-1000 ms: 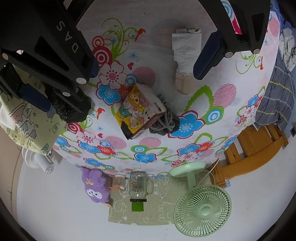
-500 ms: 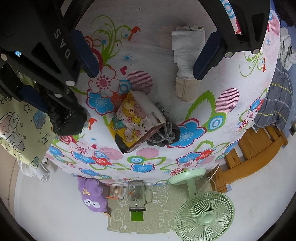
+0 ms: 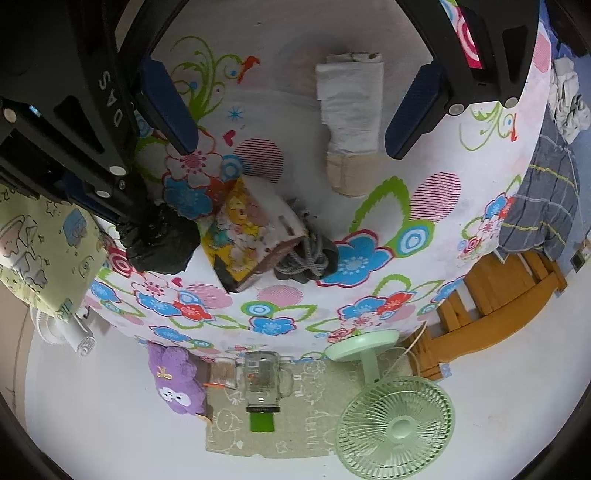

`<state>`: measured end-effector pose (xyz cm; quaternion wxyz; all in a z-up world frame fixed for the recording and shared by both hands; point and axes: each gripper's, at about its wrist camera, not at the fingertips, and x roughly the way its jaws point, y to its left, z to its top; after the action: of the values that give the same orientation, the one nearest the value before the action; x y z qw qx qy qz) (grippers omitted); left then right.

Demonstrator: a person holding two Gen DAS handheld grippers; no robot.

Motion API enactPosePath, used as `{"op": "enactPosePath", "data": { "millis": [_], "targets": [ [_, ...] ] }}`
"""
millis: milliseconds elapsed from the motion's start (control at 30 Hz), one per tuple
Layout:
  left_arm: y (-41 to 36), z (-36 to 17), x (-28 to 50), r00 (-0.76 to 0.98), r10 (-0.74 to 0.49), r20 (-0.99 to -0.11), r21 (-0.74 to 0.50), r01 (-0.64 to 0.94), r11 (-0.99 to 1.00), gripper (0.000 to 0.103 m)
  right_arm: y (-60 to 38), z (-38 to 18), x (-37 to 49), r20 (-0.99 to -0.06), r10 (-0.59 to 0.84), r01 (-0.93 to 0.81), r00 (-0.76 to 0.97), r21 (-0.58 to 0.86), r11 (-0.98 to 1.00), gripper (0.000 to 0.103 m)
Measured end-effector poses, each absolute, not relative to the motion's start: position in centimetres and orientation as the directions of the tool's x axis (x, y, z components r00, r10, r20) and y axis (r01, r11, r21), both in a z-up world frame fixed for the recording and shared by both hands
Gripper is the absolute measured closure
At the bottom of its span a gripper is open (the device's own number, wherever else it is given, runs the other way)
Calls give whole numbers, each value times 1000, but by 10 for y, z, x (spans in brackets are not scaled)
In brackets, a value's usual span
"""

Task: Organize soft objects
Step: 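Grasp the rolled white cloth with the left tool while the right holds the black bag, then carry the white cloth and black bag toward the gift box with both tools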

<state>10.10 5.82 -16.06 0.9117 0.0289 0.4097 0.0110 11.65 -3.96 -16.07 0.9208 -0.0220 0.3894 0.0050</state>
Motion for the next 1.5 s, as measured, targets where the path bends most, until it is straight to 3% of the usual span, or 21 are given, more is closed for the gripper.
{"op": "enactPosePath", "data": {
  "millis": [300, 500, 633, 867, 1500],
  "targets": [
    [77, -167, 105, 643, 74, -762, 53, -52, 997, 8, -24, -161, 116, -724, 11, -57, 690, -39, 998, 91],
    [86, -174, 108, 622, 45, -782, 9, -61, 998, 20, -17, -163, 116, -728, 8, -66, 686, -51, 996, 90],
    [85, -173, 106, 627, 18, -779, -12, -43, 999, 36, -15, -163, 117, -732, 11, -68, 682, -49, 996, 90],
    [82, -169, 103, 627, 1, -779, -25, -32, 999, 78, -18, -163, 117, -737, 15, -65, 676, -39, 997, 90],
    [64, -144, 88, 652, -2, -758, -37, -39, 999, 81, -38, -136, 101, -710, 62, -86, 702, 2, 996, 90]
  ]
}}
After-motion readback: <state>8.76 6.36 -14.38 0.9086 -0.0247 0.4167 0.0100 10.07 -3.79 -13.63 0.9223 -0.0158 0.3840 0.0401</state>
